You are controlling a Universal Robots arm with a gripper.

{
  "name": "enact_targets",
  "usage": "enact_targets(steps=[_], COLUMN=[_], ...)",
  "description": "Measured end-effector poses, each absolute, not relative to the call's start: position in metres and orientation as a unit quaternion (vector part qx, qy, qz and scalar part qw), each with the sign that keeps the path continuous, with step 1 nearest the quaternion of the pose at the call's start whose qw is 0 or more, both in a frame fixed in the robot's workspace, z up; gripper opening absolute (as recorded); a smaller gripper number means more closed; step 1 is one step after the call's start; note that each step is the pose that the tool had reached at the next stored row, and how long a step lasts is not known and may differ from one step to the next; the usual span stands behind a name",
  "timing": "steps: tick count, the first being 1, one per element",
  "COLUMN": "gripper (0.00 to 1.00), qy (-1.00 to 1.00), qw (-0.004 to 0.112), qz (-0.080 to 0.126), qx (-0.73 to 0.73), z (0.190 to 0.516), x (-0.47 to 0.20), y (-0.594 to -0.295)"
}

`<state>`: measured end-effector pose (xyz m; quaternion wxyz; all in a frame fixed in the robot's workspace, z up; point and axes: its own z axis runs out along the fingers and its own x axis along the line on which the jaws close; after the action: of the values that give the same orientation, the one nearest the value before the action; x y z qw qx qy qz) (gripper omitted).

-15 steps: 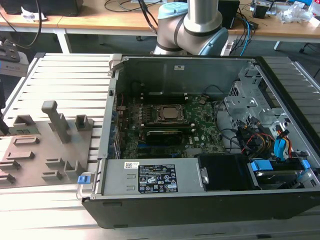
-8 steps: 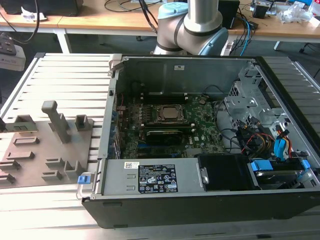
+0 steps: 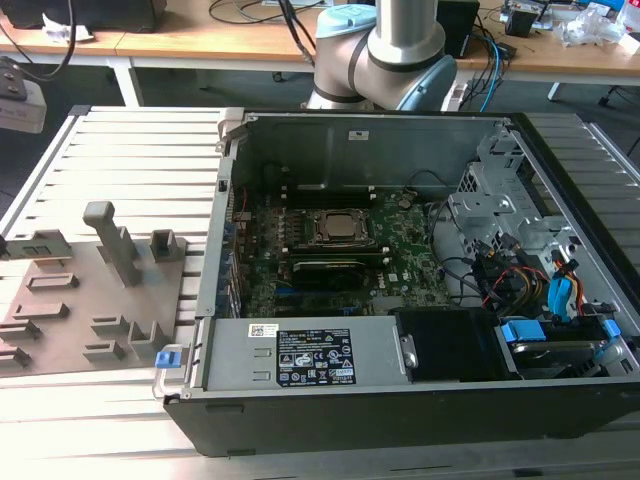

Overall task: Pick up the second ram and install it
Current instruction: 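Pick up the second ram and move it above second insertion slot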

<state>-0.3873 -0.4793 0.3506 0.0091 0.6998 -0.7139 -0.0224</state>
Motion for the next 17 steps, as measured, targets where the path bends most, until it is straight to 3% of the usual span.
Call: enact_targets(steps=[12,17], gripper=[0.14,0.14], qy=[-0.714,-0.714], qw=[0.007,0.006], qz=[-0.024,-0.026], qx=[0.7,0.7], z=[0.377,0.382], x=[-0.387,-0.387], y=[-0.479,-0.463])
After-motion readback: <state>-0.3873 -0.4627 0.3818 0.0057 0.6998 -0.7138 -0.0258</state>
